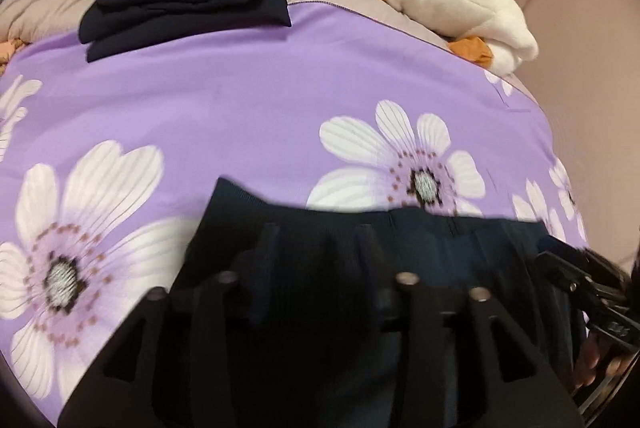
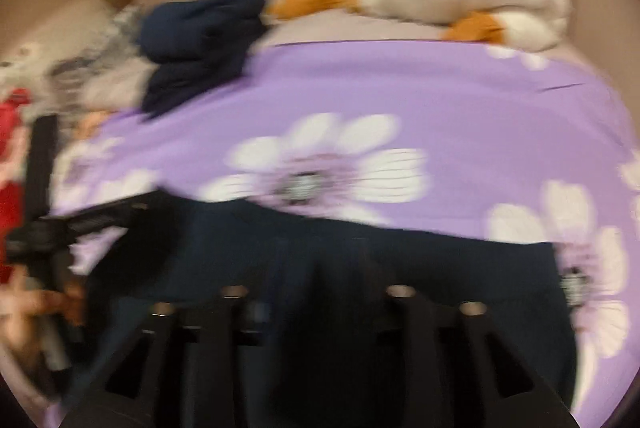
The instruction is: Fold large clothes
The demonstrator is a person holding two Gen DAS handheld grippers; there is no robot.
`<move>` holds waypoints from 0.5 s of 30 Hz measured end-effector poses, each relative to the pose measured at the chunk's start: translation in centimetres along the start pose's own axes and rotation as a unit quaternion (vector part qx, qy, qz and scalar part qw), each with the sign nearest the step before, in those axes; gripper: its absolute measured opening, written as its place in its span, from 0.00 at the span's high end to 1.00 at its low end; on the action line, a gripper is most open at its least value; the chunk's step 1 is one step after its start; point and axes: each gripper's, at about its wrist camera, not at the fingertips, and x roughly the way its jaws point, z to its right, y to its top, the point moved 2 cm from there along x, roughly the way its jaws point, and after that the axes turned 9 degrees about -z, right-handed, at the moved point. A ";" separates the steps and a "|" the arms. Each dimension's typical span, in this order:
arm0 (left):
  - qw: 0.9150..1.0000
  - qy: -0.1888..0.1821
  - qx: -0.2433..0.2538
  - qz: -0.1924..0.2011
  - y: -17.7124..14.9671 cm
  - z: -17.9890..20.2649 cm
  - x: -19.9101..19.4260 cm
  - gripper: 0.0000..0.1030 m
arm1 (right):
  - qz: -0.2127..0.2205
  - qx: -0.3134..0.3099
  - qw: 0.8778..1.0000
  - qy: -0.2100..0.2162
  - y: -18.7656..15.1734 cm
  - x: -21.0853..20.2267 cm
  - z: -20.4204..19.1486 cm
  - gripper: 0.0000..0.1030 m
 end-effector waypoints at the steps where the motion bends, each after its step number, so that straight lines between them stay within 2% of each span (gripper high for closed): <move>1: 1.000 -0.003 0.002 0.000 -1.0 -0.1 -0.8 0.53 | -0.014 -0.005 1.000 0.020 -0.1 0.7 -1.1 0.46; 3: 1.000 -0.012 0.004 0.002 -2.5 -0.2 -1.9 0.50 | -0.037 -0.019 0.999 0.019 -0.1 2.4 -3.1 0.46; 6: 1.000 -0.007 0.007 0.008 -4.4 -0.6 -2.9 0.46 | -0.079 -0.043 0.996 -0.020 -0.2 6.0 -5.6 0.46; 7: 1.000 -0.006 0.013 0.009 -5.1 -0.7 -3.4 0.46 | -0.094 -0.052 0.993 -0.045 -0.3 7.3 -6.1 0.49; 8: 1.000 -0.007 0.018 0.007 -5.5 -0.9 -3.4 0.46 | -0.103 -0.063 0.990 -0.070 -0.5 8.3 -6.4 0.67; 9: 1.000 -0.004 0.023 0.004 -5.8 -1.0 -3.4 0.46 | -0.112 -0.080 0.986 -0.091 -0.6 9.3 -6.8 0.96; 11: 0.999 0.000 0.033 0.001 -6.3 -0.9 -3.4 0.46 | -0.102 -0.084 0.986 -0.105 -0.3 9.8 -7.1 0.97; 15: 0.999 -0.011 0.035 0.004 -6.7 -0.8 -3.4 0.46 | -0.072 -0.035 0.993 -0.081 1.5 9.6 -6.2 0.98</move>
